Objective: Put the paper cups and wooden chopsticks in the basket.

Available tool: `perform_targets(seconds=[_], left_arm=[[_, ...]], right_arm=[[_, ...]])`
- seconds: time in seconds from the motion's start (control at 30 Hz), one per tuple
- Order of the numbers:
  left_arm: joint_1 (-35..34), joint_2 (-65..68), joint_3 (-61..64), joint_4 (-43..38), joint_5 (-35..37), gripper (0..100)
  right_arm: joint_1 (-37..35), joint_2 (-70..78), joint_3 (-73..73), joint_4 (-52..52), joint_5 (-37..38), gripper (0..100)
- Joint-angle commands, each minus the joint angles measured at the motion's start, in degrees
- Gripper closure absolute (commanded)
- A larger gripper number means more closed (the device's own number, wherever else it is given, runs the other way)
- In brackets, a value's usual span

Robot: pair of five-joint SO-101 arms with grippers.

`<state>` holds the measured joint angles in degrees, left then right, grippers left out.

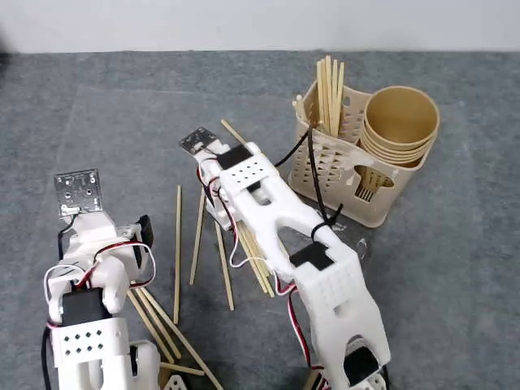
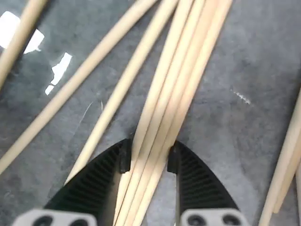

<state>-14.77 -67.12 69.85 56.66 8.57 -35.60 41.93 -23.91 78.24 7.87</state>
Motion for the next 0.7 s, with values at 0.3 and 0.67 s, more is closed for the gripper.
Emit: perform_targets(seconds=[0.3, 0.67], left_arm=[[0.09, -0.79, -0.31, -1.41, 0.53, 79], [0.09, -0.79, -0.31, -1.41, 0.53, 79]], right_arm=[[-0.04, 1.54, -4.66, 4.79, 4.84, 98.9], [0.04, -7.34, -4.66, 9.10, 7.82, 98.9]])
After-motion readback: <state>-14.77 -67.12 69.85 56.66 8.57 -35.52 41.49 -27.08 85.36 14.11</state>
